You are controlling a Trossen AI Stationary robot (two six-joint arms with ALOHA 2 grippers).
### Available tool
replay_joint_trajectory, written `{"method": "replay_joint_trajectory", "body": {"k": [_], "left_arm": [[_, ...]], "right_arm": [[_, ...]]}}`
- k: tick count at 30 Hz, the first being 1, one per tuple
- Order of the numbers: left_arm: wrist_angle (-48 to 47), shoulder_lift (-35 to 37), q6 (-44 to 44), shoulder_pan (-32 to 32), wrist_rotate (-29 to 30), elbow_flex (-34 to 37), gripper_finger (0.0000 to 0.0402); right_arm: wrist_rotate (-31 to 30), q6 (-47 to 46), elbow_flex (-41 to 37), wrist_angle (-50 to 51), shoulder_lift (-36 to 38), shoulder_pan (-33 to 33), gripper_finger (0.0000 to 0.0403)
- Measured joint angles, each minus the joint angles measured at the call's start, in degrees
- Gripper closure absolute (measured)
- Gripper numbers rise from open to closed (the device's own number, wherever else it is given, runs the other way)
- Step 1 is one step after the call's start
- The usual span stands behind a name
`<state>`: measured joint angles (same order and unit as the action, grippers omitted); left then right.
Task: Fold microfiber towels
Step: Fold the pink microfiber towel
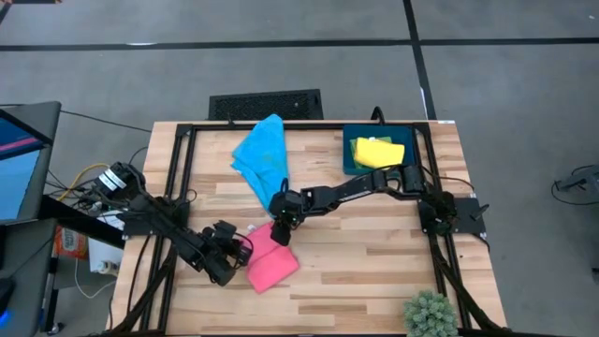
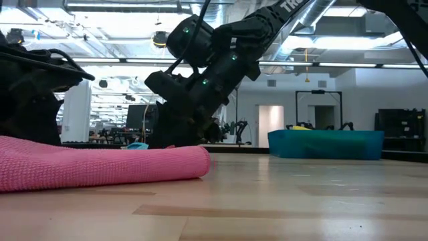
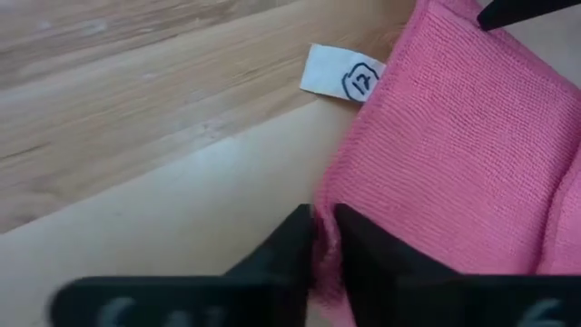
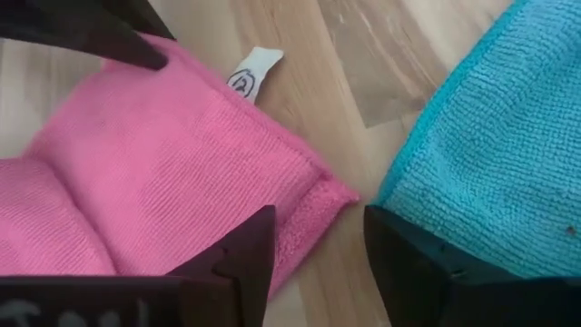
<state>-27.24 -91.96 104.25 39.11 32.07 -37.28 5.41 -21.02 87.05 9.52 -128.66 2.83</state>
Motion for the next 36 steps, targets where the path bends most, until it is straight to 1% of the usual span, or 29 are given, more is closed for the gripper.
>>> {"method": "replay_joint_trajectory", "body": {"k": [2, 3, 7, 10, 14, 17, 21, 24, 27, 30, 33, 36], "left_arm": [[0.25, -0.02, 0.0, -0.23, 0.14, 0.0, 0.0387], [0.41, -0.04, -0.04, -0.28, 0.33, 0.0, 0.0393], [0.57, -0.07, -1.77, -0.28, 0.96, -0.24, 0.0394], [0.16, -0.04, -5.96, -0.36, 0.78, -1.5, 0.0399], [0.46, 0.26, -15.15, -0.47, 0.29, -4.41, 0.04], [0.03, 0.24, -19.18, -0.73, 0.31, -5.54, 0.04], [-1.76, 0.26, -19.56, -1.3, 1.03, -5.99, 0.0401], [-1.71, 0.28, -20.45, -1.77, 1.13, -6.05, 0.0401], [-1.69, 0.31, -21.34, -2.13, 1.1, -6.05, 0.0401], [-1.61, 0.37, -22.09, -2.54, 1.2, -6.08, 0.0401], [-1.51, 0.39, -22.97, -3.03, 1.2, -6.1, 0.0401], [-1.53, 0.39, -23.9, -3.4, 1.23, -6.1, 0.0401]], "right_arm": [[1.83, -0.02, -0.06, 0.48, 0.47, -0.79, 0.0216], [2.82, -0.02, -0.13, 0.75, 0.86, -1.18, 0.0218], [8.38, -0.18, -0.11, 0.63, 3.31, -3.08, 0.0218], [11.13, -1.76, -0.02, 1.05, 4.21, -3.96, 0.0213], [10.63, -1.75, -0.07, 3.2, 4.22, -2.99, 0.0207], [10.64, -1.7, -0.19, 3.48, 3.67, -1.89, 0.0204], [9.51, -1.63, -0.3, 3.81, 3.58, -0.96, 0.0204], [4.95, -0.79, -0.28, 3.91, 3.58, -0.15, 0.0207], [2.26, -0.36, -0.24, 3.7, 3.18, 0.44, 0.0207], [1.77, -1.21, -0.42, 4.77, 2.54, 1.16, 0.0206], [-0.3, -1.64, 0.0, 3.06, 0.78, 2.29, 0.0206], [-0.97, -1.7, -0.13, 3.85, 0.94, 2.71, 0.0211]]}}
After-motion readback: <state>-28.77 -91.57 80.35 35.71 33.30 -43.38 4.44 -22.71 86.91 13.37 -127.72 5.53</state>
